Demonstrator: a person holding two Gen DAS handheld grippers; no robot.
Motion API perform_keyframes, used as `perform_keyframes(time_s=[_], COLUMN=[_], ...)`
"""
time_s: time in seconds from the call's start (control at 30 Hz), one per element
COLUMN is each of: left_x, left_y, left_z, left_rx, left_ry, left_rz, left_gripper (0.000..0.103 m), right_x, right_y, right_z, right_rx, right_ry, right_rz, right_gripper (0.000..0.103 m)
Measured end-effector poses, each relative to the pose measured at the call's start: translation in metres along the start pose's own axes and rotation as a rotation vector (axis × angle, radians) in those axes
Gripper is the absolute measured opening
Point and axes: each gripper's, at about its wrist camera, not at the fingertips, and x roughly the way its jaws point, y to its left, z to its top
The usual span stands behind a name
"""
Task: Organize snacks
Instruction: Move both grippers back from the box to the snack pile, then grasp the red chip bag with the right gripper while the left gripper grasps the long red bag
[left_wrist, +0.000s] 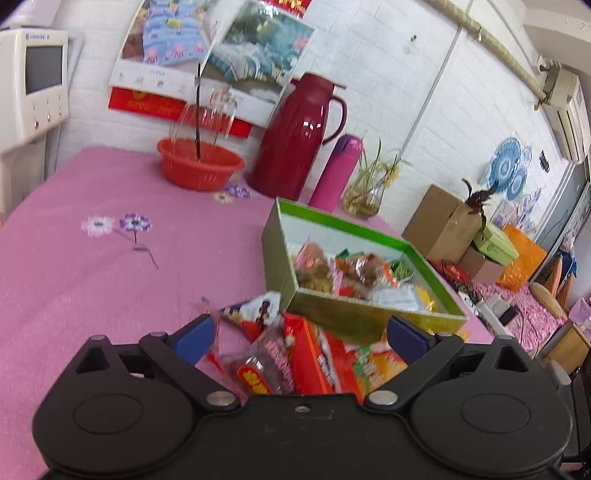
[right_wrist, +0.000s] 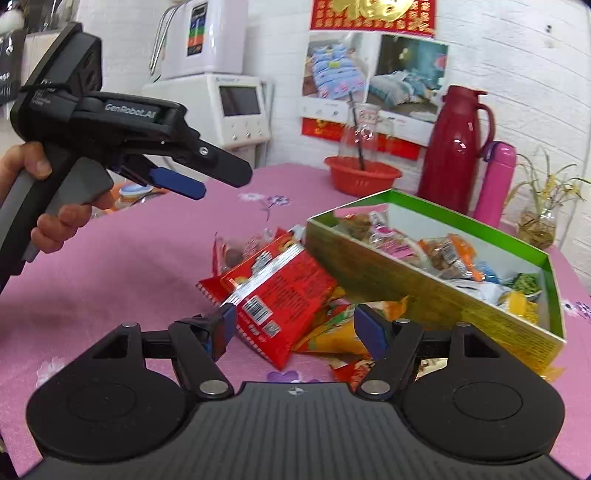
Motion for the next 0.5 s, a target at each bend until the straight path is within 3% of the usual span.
perform_keyframes(time_s=[0.07, 0.2, 0.33, 0.4, 0.5], left_x=[0.007, 0.018, 0.031, 0.039, 0.049], left_y=[0.001, -0.002, -0.012, -0.015, -0.015], left_z=[-0.005, -0.011, -0.011, -0.013, -0.016], left_rx=[-0.002, -0.006, 0.029, 0.043, 0.046], left_ry=[0.040, 0.095, 0.117, 0.136, 0.163], left_rz=[-0.020, -0.088, -0.080, -0.083, -0.086], left_gripper=[0.103, 0.085, 0.079, 0.055, 0.032], right_x=[0.007, 0.020, 0.033, 0.038, 0.044], right_y=[0.004, 0.012, 0.013, 0.010, 0.006], right_z=[0.000, -0.001, -0.007, -0.010, -0.011], right_rx=[0.003, 0.020, 0.027, 0.051, 0.084], right_ry=[0.016, 0.046, 0.094, 0.113, 0.125], right_rz=[0.032, 0.079, 0.080, 0.083, 0.084], right_gripper=[0.103, 0.103, 0.103, 0.103, 0.103])
